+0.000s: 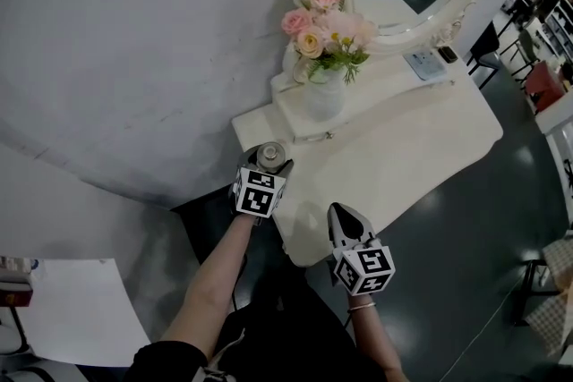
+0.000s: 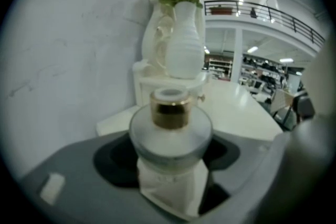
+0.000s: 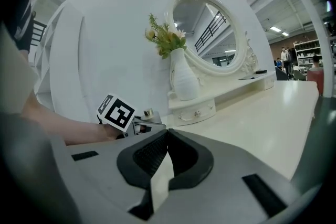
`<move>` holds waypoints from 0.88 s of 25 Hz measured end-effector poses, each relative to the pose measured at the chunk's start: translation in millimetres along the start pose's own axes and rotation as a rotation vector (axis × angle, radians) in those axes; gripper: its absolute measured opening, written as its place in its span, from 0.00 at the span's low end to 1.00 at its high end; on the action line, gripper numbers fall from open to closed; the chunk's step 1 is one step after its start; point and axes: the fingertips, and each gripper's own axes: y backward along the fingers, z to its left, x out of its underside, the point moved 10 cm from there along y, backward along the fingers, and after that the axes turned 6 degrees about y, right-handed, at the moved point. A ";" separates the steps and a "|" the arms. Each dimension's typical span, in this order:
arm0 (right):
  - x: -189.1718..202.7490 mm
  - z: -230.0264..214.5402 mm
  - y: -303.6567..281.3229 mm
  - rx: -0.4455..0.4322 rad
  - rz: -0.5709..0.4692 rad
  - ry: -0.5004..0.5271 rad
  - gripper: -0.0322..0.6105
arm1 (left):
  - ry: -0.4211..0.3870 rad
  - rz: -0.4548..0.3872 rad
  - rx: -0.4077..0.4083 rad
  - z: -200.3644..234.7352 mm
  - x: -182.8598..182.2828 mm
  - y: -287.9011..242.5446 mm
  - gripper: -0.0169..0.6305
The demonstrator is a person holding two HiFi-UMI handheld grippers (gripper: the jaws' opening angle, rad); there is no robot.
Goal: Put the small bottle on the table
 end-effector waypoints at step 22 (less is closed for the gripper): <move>7.7 -11.0 -1.1 -0.006 0.029 -0.014 0.06 | -0.021 -0.002 -0.031 18.1 -15.1 -43.1 0.55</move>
